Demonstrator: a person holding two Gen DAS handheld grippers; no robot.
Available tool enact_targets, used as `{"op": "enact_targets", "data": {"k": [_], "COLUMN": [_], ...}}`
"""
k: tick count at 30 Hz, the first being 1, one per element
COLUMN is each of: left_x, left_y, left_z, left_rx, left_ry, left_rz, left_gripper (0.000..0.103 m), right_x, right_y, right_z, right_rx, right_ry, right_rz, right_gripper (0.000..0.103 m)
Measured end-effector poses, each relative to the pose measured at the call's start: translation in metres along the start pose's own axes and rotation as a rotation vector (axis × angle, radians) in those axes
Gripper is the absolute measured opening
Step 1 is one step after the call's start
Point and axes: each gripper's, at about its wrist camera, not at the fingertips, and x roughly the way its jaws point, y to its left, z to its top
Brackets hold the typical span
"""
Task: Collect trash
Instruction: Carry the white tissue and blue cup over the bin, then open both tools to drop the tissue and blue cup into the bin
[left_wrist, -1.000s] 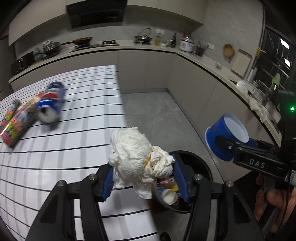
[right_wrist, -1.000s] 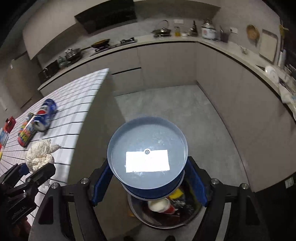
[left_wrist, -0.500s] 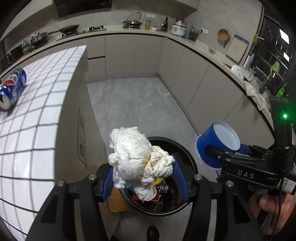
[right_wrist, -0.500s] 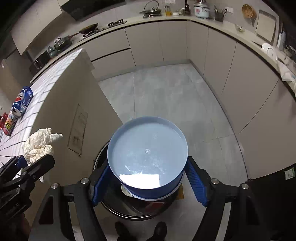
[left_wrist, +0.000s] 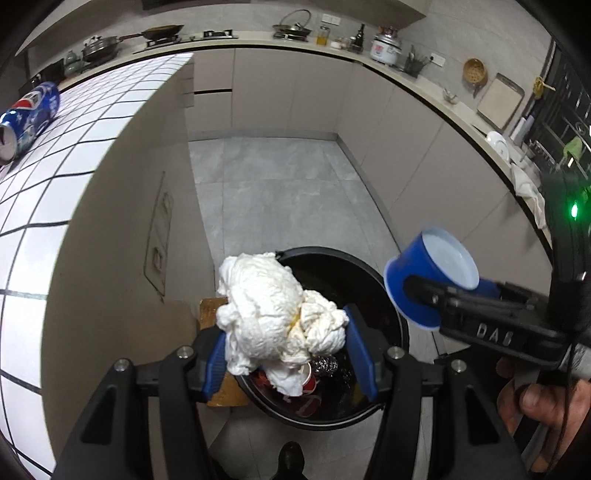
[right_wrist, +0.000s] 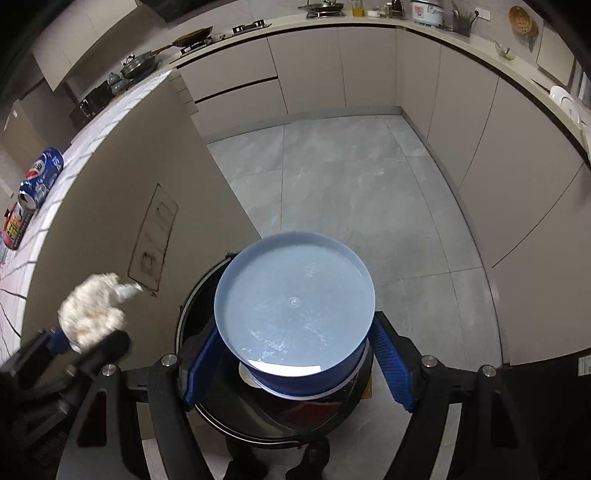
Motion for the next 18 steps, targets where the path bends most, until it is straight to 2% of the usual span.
{"op": "enact_targets", "data": {"k": [4, 9, 18], "left_x": [0.003, 0.016, 0.037], "left_y": [0.006, 0.002, -0.01], "left_z": [0.006, 0.001, -0.011], "left_rx": [-0.028, -0.043, -0.047], "left_ry": [-0.002, 0.039, 0.103], "left_rz": [0.003, -0.031, -0.042], "left_gripper": [0.058, 0.058, 0.058], "right_x": [0.009, 0.023, 0.051], "right_y": [0.004, 0.014, 0.019], "right_z": [-0.011, -0.036, -0.056], "right_rx": [-0.075, -0.191, -0.316], "right_ry": [0.006, 0.033, 0.066], "right_rz": [0.023, 0.06, 0.047], "right_gripper": [0.078, 0.078, 0.078]}}
